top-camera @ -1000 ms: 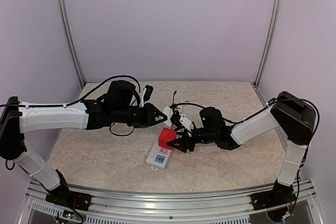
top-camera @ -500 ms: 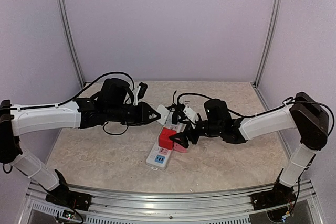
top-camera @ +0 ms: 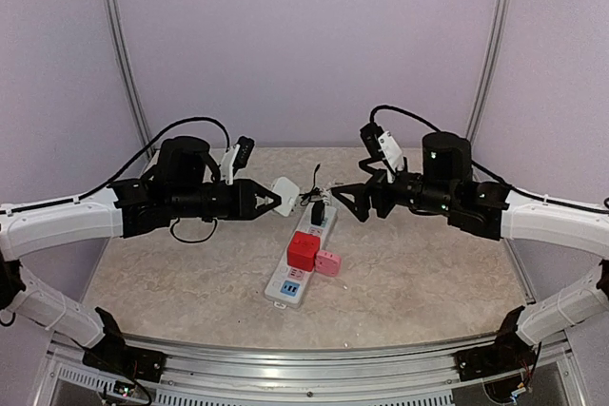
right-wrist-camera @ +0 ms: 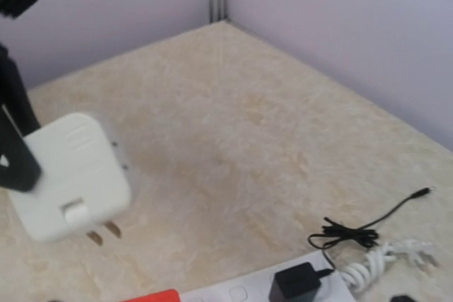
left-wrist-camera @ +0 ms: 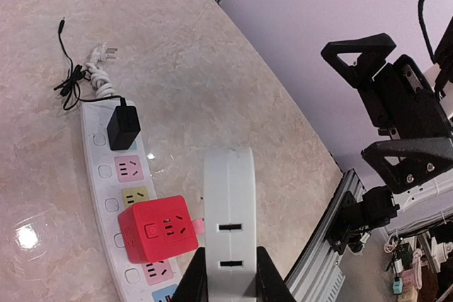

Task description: Pull the plug off the socket

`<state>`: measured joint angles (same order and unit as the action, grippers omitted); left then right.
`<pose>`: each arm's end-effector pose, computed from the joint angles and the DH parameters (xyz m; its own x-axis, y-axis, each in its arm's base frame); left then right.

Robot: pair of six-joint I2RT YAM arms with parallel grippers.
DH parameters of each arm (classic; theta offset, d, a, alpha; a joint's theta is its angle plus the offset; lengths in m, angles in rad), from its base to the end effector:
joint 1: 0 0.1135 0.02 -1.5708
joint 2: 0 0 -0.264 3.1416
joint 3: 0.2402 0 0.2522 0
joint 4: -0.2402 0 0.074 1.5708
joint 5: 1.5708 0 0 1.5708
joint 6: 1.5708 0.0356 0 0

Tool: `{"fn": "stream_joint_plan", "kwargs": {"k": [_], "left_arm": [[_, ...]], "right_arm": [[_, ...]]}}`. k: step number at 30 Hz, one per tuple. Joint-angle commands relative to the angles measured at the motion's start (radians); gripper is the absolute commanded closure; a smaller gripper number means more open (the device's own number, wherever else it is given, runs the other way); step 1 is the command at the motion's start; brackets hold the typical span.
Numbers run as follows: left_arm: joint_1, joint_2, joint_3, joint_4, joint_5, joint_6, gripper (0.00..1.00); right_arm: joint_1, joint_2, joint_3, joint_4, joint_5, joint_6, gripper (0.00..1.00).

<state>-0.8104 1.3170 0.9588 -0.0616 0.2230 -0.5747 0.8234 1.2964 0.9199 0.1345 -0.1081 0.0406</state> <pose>0.2034 -0.2253 0.2950 -0.6955 -0.0379 -0.7175 0.5572 0.6019 -0.5720 0.2042 0.2260 0.3071 -0.1952 -0.1513 -0.9690 -0.7931 0.6056 0.0652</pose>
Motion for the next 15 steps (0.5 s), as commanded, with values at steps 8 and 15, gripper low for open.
{"fn": "stream_joint_plan", "kwargs": {"k": [8,15], "left_arm": [[-0.007,-0.112,-0.060,0.166,0.080,0.085,0.94],[-0.036,-0.097,-0.044,0.174,0.073,0.089,1.00]], "right_arm": [[-0.006,-0.054,0.045,-0.157,-0.214,0.305,0.00],[-0.007,-0.061,-0.005,0.081,-0.344,0.561,0.03]]}}
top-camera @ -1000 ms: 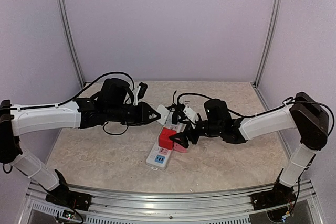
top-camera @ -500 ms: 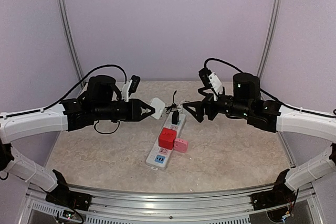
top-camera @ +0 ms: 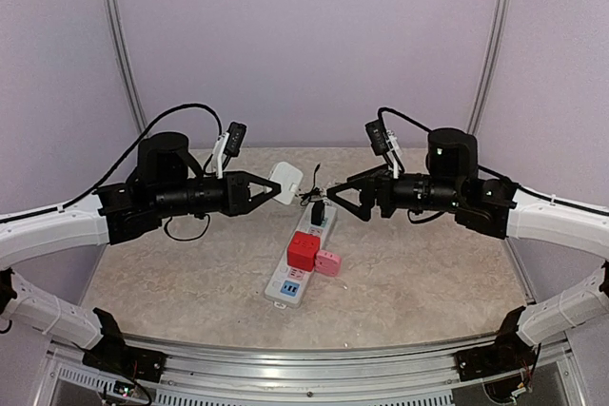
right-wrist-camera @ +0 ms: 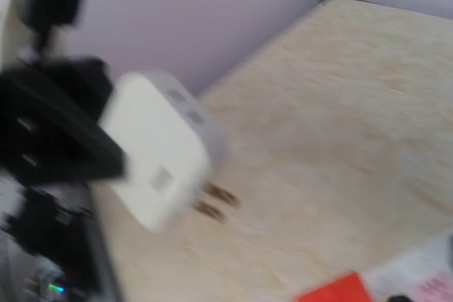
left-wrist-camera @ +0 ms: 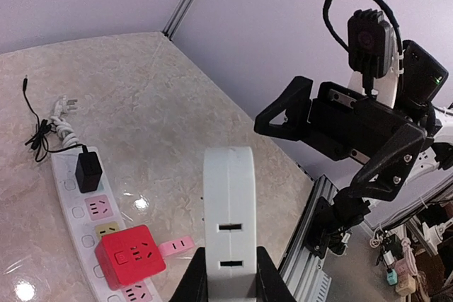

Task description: Pull the plug off the socket

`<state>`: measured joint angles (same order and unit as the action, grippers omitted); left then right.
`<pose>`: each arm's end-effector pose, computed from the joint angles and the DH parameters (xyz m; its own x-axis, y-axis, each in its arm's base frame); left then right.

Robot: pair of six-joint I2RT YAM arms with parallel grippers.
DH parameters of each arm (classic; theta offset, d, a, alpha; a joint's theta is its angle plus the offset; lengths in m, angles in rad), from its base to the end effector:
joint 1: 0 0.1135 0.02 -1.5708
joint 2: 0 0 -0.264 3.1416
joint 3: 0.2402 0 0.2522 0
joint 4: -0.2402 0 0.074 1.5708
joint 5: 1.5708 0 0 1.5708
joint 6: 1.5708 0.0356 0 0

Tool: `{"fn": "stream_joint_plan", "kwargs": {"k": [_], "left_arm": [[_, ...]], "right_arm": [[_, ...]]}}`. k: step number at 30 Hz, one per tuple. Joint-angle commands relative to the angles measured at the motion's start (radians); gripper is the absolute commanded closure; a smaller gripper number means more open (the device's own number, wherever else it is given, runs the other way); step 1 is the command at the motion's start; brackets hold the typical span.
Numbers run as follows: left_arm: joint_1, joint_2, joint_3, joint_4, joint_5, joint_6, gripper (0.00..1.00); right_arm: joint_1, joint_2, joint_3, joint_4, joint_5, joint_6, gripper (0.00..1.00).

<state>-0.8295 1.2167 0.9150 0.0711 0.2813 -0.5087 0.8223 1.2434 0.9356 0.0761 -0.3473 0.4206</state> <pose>0.1855 -0.2173 0.3209 -0.5688 -0.0716 -0.8194 0.7031 0.4746 -0.5296 0.1894 0.2217 0.3218 -0.5160 0.0086 -0.8565 -0.7709 0.4313 0.4687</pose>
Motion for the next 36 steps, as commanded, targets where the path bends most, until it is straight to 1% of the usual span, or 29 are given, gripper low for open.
{"fn": "stream_joint_plan", "kwargs": {"k": [1,7,13,19,23,30,36], "left_arm": [[-0.022,0.007,0.002,0.045,0.016,0.022,1.00],[-0.057,0.049,0.030,0.058,0.008,0.019,1.00],[-0.079,0.065,0.036,0.071,-0.027,0.019,1.00],[-0.086,0.078,0.040,0.076,-0.041,0.021,1.00],[-0.088,0.076,0.039,0.073,-0.064,0.022,1.00],[-0.097,0.079,0.044,0.073,-0.065,0.025,1.00],[-0.102,0.088,0.041,0.081,-0.064,0.021,1.00]], "right_arm": [[-0.006,0.000,-0.025,0.168,-0.120,0.210,0.03],[-0.005,0.075,-0.074,0.372,-0.207,0.395,0.07],[-0.004,0.110,-0.105,0.462,-0.223,0.477,0.11],[0.001,0.140,-0.149,0.560,-0.238,0.547,0.19],[0.013,0.158,-0.149,0.575,-0.249,0.556,0.26],[0.019,0.172,-0.150,0.589,-0.243,0.557,0.30],[0.020,0.193,-0.155,0.606,-0.242,0.569,0.38]]}}
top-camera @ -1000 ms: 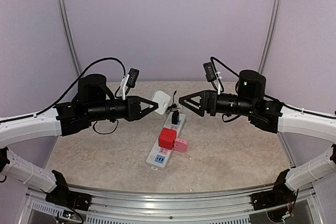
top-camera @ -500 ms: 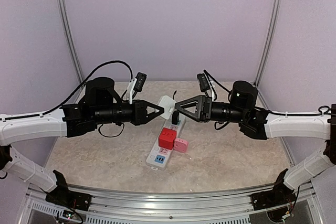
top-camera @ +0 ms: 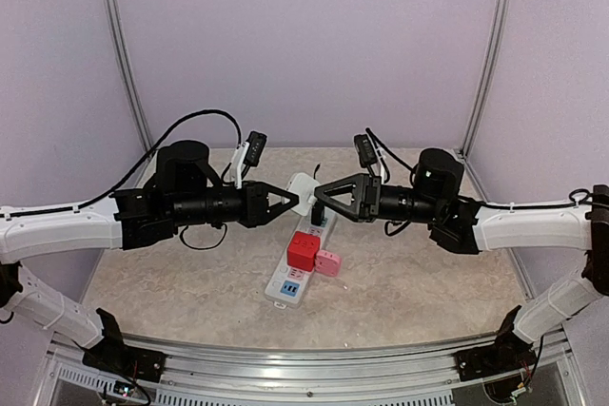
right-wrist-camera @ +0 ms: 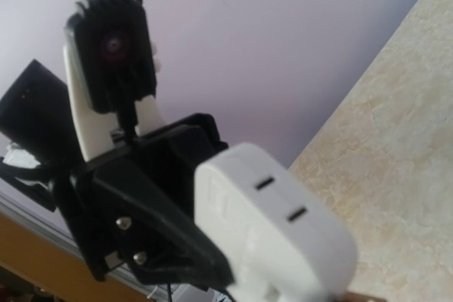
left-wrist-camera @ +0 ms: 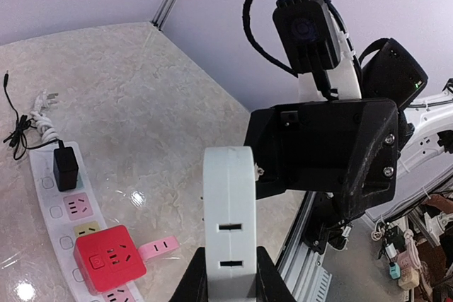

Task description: Pull the plug off the socket

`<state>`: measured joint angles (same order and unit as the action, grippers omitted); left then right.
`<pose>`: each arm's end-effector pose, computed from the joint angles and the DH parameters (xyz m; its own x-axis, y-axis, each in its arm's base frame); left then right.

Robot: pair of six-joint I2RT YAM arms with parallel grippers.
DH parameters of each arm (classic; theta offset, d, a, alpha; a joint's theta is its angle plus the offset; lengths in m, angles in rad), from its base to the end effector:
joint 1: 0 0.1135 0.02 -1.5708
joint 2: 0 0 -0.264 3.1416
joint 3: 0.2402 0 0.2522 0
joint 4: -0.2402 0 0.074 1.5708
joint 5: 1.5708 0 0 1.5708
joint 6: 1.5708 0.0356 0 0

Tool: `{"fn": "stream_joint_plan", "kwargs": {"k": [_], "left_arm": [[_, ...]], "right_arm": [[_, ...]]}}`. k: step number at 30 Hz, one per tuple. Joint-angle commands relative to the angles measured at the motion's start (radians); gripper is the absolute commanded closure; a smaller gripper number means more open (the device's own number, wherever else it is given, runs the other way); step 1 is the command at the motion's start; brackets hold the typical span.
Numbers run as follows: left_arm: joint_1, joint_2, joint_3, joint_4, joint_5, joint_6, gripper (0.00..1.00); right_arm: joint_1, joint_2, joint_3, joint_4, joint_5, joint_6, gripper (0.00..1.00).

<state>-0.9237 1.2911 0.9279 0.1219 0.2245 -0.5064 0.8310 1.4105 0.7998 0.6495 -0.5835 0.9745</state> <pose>0.1763 -0.2465 0.3103 -0.5665 -0.0347 -0.8234 0.7243 0.4556 -0.5175 0.1989 0.2471 0.2868 -0.8024 0.1452 -0.5788 -0.5762 0.0639 0.8148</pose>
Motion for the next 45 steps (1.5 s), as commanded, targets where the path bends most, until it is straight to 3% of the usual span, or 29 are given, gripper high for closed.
{"fn": "stream_joint_plan", "kwargs": {"k": [1,12,24,35,45], "left_arm": [[-0.009,0.014,0.029,0.030,-0.007,0.019,1.00],[-0.012,0.020,0.034,0.035,0.008,0.027,1.00],[-0.016,0.033,0.039,0.045,0.056,0.027,1.00],[0.009,0.047,0.031,0.048,0.132,-0.009,1.00],[0.031,0.063,0.026,0.044,0.162,-0.030,1.00]], "right_arm": [[0.011,0.029,-0.022,0.038,-0.006,0.017,0.40],[0.012,0.042,-0.012,0.047,-0.013,0.017,0.42],[0.012,0.075,-0.011,0.202,-0.094,0.085,0.48],[0.012,0.049,-0.002,0.294,-0.160,0.082,0.61],[0.015,0.037,0.002,0.365,-0.191,0.096,0.67]]}}
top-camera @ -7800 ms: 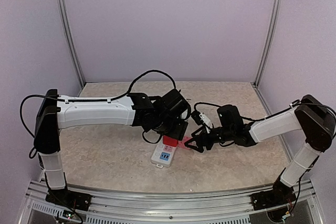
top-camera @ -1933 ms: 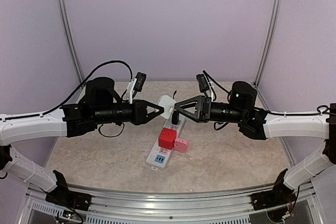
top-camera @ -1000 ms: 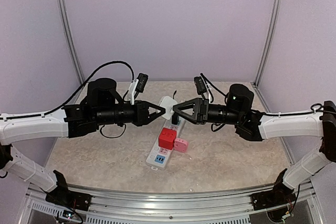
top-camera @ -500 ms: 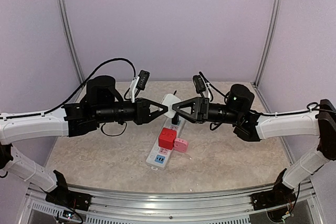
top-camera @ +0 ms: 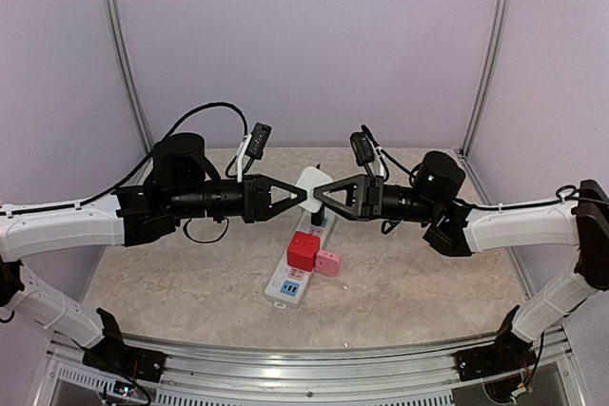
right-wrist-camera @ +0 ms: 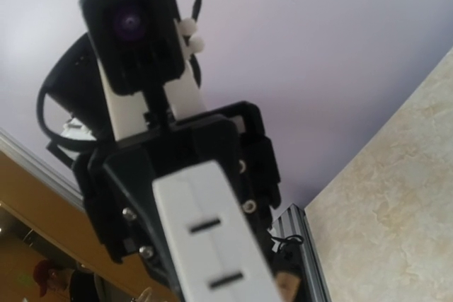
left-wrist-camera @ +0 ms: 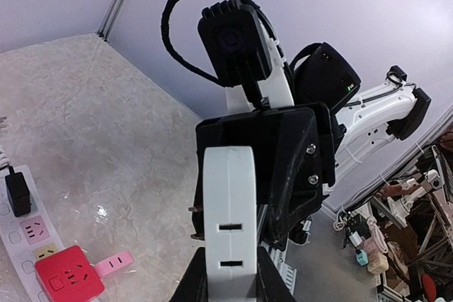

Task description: Pull the plug off the socket

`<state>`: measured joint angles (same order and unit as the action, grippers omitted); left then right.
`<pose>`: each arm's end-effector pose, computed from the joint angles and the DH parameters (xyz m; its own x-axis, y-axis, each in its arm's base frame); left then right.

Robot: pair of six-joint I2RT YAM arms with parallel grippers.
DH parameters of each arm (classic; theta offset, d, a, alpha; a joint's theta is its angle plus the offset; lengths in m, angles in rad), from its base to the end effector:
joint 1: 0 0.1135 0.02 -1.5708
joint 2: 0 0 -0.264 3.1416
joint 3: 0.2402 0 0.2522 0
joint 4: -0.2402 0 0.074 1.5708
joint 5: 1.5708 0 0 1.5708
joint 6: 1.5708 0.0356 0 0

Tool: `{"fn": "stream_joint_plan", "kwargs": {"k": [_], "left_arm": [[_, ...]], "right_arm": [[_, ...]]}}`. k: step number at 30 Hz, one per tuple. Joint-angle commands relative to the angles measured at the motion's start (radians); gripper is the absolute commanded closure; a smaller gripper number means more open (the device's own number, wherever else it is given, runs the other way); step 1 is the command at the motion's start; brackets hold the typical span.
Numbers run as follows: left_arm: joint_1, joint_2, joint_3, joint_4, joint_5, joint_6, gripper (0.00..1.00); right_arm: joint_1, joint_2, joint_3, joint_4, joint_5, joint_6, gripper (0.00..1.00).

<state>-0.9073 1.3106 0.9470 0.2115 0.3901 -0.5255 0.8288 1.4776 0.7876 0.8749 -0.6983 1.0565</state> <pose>0.1791 -0.2510 0.3214 -0.5624 -0.0339 -0.8262 0.7838 0.2964 -0.5457 0.2008 0.2529 0.2853 -0.8022 0.1117 -0.5864 -0.5960 -0.0925 0.7977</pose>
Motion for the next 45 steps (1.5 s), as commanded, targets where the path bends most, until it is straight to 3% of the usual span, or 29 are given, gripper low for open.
{"fn": "stream_joint_plan", "kwargs": {"k": [1,22,31,45], "left_arm": [[0.015,0.046,0.007,-0.046,-0.001,-0.011,1.00],[0.039,0.101,0.030,-0.087,0.009,-0.024,1.00],[0.084,0.010,-0.004,-0.108,-0.016,-0.013,1.00],[0.094,-0.008,-0.002,-0.103,-0.001,-0.004,1.00]], "right_arm": [[0.018,-0.028,0.017,0.146,-0.082,0.016,0.67],[0.029,0.011,0.037,0.266,-0.117,0.083,0.72],[0.028,-0.003,0.035,0.197,-0.100,0.037,0.56],[0.030,0.027,0.042,0.219,-0.103,0.057,0.61]]}}
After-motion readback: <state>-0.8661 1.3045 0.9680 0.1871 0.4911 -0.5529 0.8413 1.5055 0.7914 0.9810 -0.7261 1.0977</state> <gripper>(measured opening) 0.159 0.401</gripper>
